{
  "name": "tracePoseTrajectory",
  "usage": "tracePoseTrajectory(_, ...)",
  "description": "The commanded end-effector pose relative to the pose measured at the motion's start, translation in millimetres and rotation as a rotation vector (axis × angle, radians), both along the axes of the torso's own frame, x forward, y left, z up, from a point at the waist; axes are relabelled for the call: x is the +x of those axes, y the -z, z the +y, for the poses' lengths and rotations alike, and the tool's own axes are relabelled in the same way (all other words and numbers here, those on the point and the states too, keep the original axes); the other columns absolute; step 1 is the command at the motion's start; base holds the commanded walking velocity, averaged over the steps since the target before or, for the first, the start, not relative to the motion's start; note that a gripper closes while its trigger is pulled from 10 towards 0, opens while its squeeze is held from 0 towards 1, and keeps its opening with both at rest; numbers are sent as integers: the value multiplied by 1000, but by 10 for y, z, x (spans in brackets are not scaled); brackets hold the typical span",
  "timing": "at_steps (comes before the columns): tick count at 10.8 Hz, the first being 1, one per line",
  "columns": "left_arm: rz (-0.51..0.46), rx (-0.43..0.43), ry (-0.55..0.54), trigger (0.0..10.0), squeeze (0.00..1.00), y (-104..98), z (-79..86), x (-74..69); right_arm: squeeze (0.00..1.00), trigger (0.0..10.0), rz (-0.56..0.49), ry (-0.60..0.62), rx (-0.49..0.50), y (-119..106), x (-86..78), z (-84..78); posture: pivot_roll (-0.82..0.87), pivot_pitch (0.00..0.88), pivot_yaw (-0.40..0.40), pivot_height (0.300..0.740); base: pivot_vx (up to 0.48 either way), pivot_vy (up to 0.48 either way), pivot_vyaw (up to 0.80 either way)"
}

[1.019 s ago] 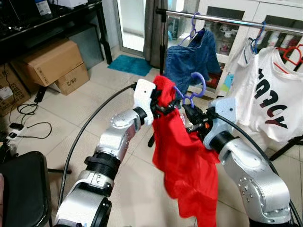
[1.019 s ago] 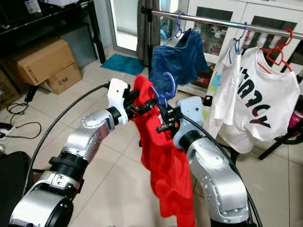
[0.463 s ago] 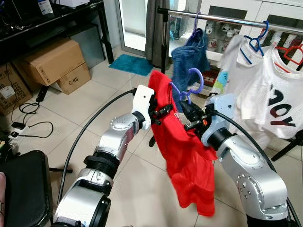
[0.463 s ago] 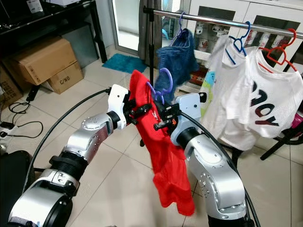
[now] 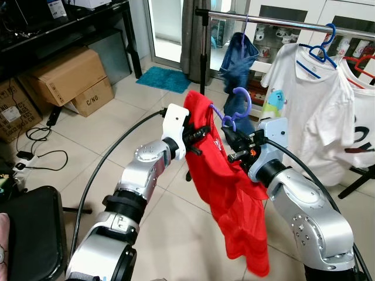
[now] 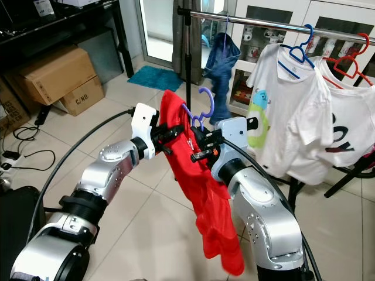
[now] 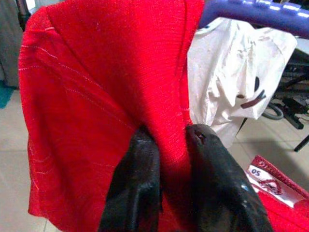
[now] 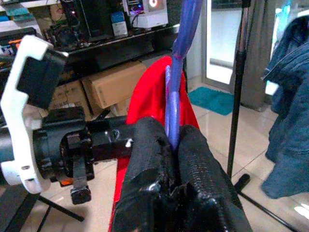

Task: Hang hanger

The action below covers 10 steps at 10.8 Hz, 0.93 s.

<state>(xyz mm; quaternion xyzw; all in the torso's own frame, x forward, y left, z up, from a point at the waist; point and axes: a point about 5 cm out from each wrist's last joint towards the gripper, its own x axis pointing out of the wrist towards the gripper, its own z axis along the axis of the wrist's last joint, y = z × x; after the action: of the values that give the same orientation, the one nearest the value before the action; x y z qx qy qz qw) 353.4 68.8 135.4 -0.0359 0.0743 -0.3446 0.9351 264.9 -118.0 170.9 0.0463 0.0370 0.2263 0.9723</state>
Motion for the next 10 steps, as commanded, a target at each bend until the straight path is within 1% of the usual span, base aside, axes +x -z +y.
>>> tracePoseTrajectory(1,4,-9,-15,0,0,-5,30,1,0,0,-42,16,2,-63,17,-18,-184,0,98,740,0,0,0)
tracePoseTrajectory(2,9,-13,-22,0,0,-3,37,16,0,0,-41,24,-4,-63,22,-22,-210,0,116,740,0,0,0)
tracePoseTrajectory(4,6,-32,-28,0,0,-47,46,48,0,0,-43,30,-20,-68,12,-48,-213,0,121,740,0,0,0)
tracePoseTrajectory(5,-38,-14,-52,0,0,-144,143,77,0,0,-32,33,-55,-21,-6,-85,-206,0,114,740,0,0,0)
tracePoseTrajectory(6,-83,-2,-57,0,0,-259,251,83,0,0,-15,11,-92,33,-23,-90,-198,0,113,740,0,0,0)
tracePoseTrajectory(7,-157,19,-77,0,0,-477,426,88,0,0,38,-54,-163,158,-69,-96,-190,0,119,740,0,0,0)
tracePoseTrajectory(8,-208,28,-90,0,0,-658,557,93,0,0,69,-113,-215,259,-118,-96,-187,0,121,740,0,0,0)
tracePoseTrajectory(9,-262,94,-145,0,0,-858,799,148,0,0,85,-176,-237,321,-199,-99,-187,0,127,740,0,0,0)
tracePoseTrajectory(10,-283,136,-190,0,0,-952,945,195,0,0,83,-205,-240,325,-242,-111,-191,0,127,740,0,0,0)
